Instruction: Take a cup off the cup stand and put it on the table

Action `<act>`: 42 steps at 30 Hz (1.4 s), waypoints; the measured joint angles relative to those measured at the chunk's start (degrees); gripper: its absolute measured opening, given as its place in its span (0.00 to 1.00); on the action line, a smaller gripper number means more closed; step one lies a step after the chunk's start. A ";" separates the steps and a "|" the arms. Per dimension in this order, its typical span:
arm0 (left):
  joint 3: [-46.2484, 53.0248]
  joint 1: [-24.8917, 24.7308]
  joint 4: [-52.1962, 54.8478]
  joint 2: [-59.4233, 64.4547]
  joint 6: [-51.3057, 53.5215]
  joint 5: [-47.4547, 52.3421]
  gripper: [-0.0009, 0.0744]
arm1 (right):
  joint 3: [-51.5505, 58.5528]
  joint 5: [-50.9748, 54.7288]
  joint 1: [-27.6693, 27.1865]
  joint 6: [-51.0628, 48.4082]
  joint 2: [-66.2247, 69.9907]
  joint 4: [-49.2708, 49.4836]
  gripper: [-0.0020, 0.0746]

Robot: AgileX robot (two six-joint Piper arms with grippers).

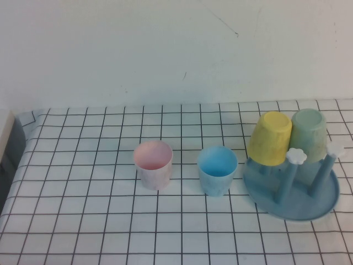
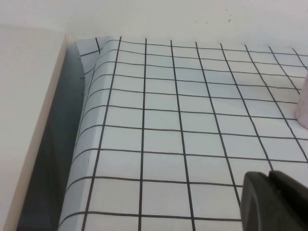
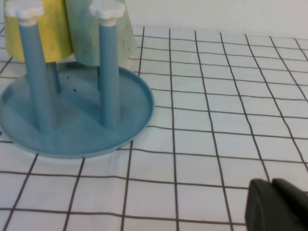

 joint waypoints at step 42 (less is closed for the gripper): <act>0.23 0.00 1.04 0.00 -0.56 -41.45 0.01 | 0.13 -51.34 0.00 -3.01 0.00 0.66 0.02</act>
